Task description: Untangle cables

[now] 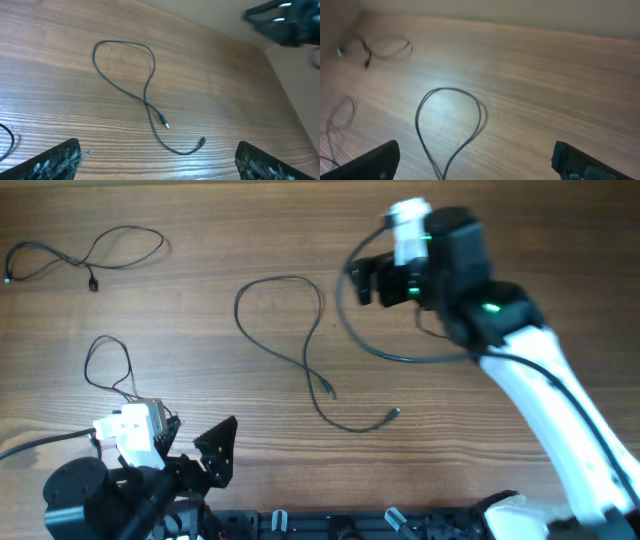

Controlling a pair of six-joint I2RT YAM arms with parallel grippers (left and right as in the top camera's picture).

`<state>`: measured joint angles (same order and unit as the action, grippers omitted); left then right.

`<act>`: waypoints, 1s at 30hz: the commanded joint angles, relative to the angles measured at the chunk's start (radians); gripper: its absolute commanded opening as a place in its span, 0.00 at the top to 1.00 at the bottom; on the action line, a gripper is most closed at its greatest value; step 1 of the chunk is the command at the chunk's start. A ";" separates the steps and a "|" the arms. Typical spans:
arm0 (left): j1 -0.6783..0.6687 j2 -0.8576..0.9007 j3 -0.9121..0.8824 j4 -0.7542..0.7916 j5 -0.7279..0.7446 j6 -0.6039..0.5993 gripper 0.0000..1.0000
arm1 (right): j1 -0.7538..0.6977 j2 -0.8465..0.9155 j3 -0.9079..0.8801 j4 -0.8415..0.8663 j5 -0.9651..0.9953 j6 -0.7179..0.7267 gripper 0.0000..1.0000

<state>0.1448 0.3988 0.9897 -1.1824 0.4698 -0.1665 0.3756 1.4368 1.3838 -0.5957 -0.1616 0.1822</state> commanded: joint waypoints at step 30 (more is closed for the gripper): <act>-0.006 0.474 -0.003 0.206 -0.105 -0.395 0.01 | -0.174 -0.050 0.004 -0.082 -0.102 0.248 0.00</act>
<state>0.1448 0.7650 0.9901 -0.9318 0.4721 -0.4885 0.2028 1.3937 1.3834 -0.6662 -0.2474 0.4229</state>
